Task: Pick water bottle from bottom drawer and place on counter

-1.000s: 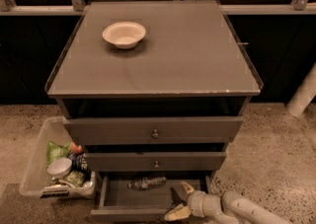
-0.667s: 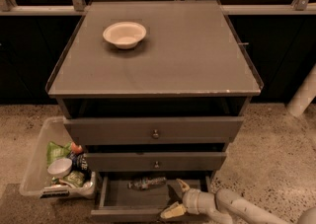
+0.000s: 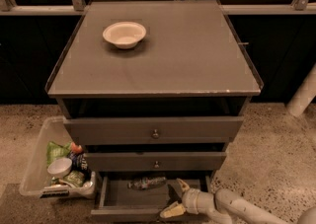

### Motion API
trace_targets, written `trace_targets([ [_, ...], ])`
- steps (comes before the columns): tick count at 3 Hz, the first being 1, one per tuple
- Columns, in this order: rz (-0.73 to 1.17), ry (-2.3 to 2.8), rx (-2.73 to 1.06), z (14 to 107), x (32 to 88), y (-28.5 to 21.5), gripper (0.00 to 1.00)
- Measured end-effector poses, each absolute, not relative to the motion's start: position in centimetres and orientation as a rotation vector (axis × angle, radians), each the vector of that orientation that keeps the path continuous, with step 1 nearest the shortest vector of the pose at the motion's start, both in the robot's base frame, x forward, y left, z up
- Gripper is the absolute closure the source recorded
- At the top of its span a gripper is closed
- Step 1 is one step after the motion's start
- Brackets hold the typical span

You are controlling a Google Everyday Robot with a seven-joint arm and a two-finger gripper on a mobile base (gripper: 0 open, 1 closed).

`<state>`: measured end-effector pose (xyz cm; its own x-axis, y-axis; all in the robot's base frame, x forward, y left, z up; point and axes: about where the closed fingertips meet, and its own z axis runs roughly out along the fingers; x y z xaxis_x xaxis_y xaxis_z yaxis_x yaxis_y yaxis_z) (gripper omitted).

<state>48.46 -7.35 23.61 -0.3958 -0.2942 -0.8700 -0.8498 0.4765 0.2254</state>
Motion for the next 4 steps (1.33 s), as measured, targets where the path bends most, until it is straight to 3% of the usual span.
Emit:
trace_targets([
  [4,0.724,1.962,-0.955,19.8,54.5,-7.8,0.00],
])
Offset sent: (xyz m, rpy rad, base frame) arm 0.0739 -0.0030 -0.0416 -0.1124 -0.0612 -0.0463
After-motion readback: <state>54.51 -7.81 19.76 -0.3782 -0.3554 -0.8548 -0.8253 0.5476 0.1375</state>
